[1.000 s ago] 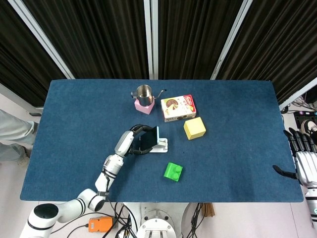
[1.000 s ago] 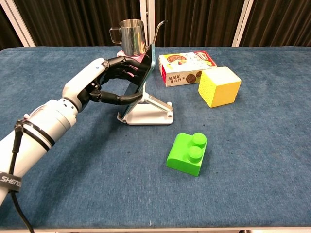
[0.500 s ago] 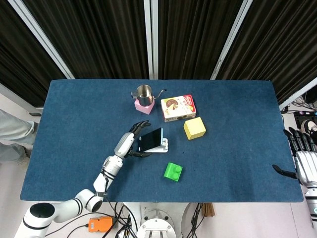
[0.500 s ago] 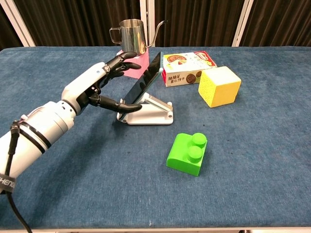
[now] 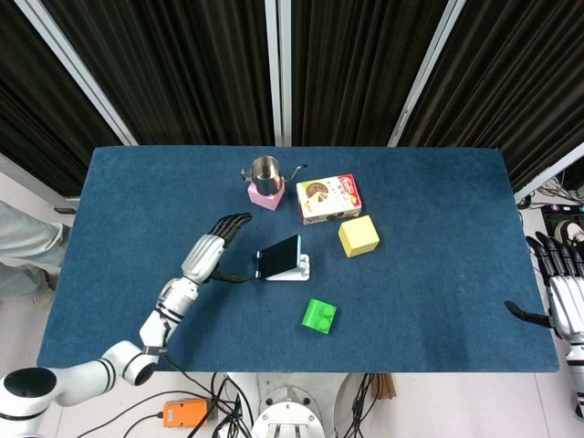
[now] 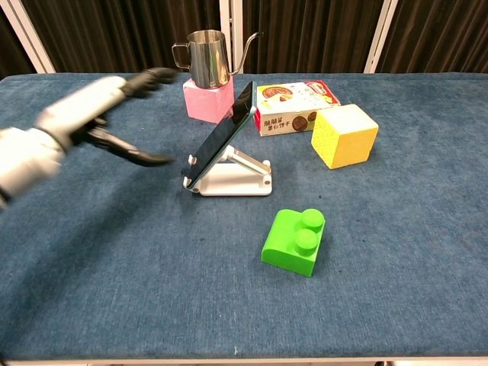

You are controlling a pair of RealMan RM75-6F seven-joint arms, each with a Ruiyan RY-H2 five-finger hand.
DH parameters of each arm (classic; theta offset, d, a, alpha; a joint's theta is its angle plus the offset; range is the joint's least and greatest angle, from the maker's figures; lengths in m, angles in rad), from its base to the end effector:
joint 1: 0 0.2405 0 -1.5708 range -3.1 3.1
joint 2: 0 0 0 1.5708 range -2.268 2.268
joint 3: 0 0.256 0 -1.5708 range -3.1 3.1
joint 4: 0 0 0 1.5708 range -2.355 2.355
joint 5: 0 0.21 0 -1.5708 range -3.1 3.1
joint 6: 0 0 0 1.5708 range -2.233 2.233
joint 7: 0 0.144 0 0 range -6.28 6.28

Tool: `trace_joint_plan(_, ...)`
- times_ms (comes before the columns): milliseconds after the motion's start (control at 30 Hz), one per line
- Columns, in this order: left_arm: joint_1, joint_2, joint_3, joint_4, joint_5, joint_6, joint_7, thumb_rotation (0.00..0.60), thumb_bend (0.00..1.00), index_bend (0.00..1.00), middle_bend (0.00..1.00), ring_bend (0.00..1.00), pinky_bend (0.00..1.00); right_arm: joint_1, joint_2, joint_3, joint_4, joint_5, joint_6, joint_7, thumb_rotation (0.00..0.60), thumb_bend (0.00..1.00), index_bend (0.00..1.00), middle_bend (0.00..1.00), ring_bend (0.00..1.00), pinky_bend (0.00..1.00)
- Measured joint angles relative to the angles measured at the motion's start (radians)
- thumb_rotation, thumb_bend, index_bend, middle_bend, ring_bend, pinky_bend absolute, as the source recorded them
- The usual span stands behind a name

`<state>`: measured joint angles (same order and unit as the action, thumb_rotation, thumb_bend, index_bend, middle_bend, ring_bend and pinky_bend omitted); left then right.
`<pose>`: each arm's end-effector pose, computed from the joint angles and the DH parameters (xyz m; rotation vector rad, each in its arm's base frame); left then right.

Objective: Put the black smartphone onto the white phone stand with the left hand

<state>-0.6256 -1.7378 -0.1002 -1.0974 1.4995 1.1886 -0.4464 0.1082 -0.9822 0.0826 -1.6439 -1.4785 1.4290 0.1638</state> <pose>-0.1873 0.3273 -0.0363 -1.6792 -1.2563 -1.4355 -0.3117 -0.1953 0.1991 1.3628 -0.9567 0.9532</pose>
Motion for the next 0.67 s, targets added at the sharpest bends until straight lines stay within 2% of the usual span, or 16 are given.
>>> trace_joint_plan(200, 0.099, 0.289, 0.012, -0.268, -0.128, 0.001, 0.284, 0.6, 0.09, 0.07, 0.13, 0.01, 0.01, 0.009, -0.005, -0.003, 0.041, -0.01, -0.017, 0.06, 0.6, 0.26, 0.0, 0.05, 0.0, 0.04)
trace_joint_plan(367, 0.241, 0.454, 0.03, -0.377, -0.223, 0.105, 0.466, 0.6, 0.1, 0.11, 0.14, 0.03, 0.01, 0.017, -0.014, -0.007, 0.063, -0.023, -0.026, 0.102, 0.6, 0.26, 0.0, 0.05, 0.0, 0.07)
trace_joint_plan(467, 0.325, 0.509, 0.053, -0.414, -0.244, 0.183, 0.488, 0.6, 0.11, 0.11, 0.14, 0.03, 0.01, 0.018, -0.025, -0.007, 0.075, -0.033, -0.019, 0.114, 0.6, 0.26, 0.0, 0.05, 0.0, 0.07)
trace_joint_plan(667, 0.453, 0.542, 0.096, -0.434, -0.229, 0.309, 0.462, 0.6, 0.11, 0.11, 0.14, 0.03, 0.01, 0.016, -0.036, -0.01, 0.069, -0.056, 0.008, 0.098, 0.6, 0.26, 0.0, 0.05, 0.0, 0.07)
